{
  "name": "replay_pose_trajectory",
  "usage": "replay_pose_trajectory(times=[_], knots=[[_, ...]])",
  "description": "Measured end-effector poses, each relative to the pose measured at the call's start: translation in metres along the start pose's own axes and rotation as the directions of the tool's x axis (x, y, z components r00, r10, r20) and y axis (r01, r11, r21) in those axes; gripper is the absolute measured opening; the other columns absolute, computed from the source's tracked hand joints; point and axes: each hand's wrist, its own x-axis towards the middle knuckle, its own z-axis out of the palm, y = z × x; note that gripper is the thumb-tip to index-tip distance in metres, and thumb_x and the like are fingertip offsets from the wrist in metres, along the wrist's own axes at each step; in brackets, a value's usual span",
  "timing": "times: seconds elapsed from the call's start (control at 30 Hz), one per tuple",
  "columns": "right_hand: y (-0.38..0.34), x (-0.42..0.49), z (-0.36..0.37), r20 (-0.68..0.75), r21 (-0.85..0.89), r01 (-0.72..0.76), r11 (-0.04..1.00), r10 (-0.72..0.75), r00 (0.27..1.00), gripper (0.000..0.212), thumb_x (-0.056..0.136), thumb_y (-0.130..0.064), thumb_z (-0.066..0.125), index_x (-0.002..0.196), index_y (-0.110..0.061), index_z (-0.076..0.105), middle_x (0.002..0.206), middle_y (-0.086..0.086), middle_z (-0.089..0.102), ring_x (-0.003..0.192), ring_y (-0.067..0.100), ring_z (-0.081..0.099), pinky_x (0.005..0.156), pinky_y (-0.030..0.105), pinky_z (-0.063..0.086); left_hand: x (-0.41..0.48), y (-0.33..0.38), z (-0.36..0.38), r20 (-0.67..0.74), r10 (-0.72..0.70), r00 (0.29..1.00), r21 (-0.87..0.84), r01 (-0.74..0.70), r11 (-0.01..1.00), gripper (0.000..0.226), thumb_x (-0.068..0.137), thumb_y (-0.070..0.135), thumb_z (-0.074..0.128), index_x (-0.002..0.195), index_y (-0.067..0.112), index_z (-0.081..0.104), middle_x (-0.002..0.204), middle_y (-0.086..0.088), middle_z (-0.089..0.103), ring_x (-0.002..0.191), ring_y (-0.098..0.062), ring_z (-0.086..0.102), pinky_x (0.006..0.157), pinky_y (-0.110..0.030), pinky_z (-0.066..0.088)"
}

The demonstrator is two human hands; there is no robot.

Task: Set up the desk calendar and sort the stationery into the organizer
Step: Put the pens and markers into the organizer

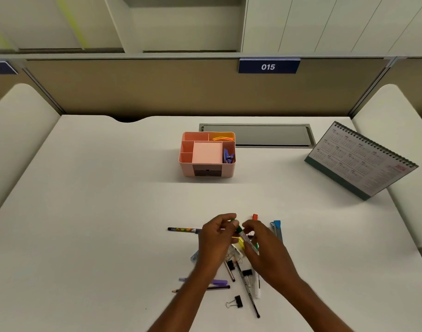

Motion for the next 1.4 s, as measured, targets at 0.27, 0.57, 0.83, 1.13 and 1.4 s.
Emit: replay_pose_trajectory(times=[0.27, 0.57, 0.83, 1.13, 1.4], knots=[[0.012, -0.003, 0.008, 0.040, -0.218, -0.173, 0.960, 0.186, 0.982, 0.041, 0.097, -0.048, 0.062, 0.134, -0.034, 0.048, 0.126, -0.013, 0.054, 0.099, 0.006, 0.057, 0.072, 0.014, 0.046, 0.025, 0.056, -0.054, -0.159, 0.253, 0.954, 0.081, -0.243, 0.967, 0.019, 0.092, 0.017, 0.076, 0.111, 0.017, 0.076, 0.090, 0.002, 0.080, 0.083, -0.015, 0.078, 0.071, -0.034, 0.065], [0.028, -0.011, 0.026, 0.096, -0.291, -0.289, 0.912, 0.329, 0.940, 0.042, 0.097, -0.039, 0.064, 0.133, -0.030, 0.043, 0.118, -0.010, 0.053, 0.092, 0.006, 0.056, 0.072, 0.013, 0.047, 0.113, 0.143, -0.113, -0.283, 0.619, 0.733, 0.353, -0.521, 0.778, 0.020, 0.090, 0.022, 0.079, 0.108, 0.013, 0.077, 0.095, 0.002, 0.078, 0.081, -0.015, 0.076, 0.072, -0.038, 0.066], [0.028, -0.002, 0.018, 0.058, -0.206, -0.380, 0.902, 0.399, 0.915, 0.050, 0.100, -0.035, 0.059, 0.144, -0.036, 0.034, 0.135, -0.010, 0.054, 0.109, 0.008, 0.063, 0.095, 0.022, 0.051, 0.193, 0.162, -0.111, -0.206, 0.716, 0.667, 0.526, -0.542, 0.656, 0.026, 0.090, 0.024, 0.079, 0.110, 0.008, 0.077, 0.100, -0.004, 0.079, 0.087, -0.016, 0.075, 0.081, -0.040, 0.065], [0.033, 0.010, 0.003, 0.079, -0.121, -0.373, 0.920, 0.383, 0.920, 0.052, 0.096, -0.036, 0.066, 0.141, -0.039, 0.039, 0.111, -0.017, 0.052, 0.080, 0.001, 0.057, 0.088, 0.016, 0.050, 0.233, 0.137, -0.103, -0.127, 0.678, 0.724, 0.684, -0.431, 0.588, 0.022, 0.091, 0.019, 0.077, 0.110, 0.008, 0.077, 0.105, -0.008, 0.079, 0.092, -0.022, 0.075, 0.085, -0.030, 0.059], [0.028, 0.013, -0.004, 0.087, -0.071, -0.310, 0.948, 0.316, 0.945, 0.050, 0.095, -0.036, 0.068, 0.137, -0.040, 0.041, 0.101, -0.020, 0.049, 0.075, 0.006, 0.061, 0.070, 0.010, 0.047, 0.249, 0.123, -0.104, -0.118, 0.635, 0.764, 0.704, -0.386, 0.596, 0.019, 0.092, 0.020, 0.076, 0.108, 0.009, 0.077, 0.102, -0.008, 0.079, 0.088, -0.022, 0.074, 0.083, -0.029, 0.058]])
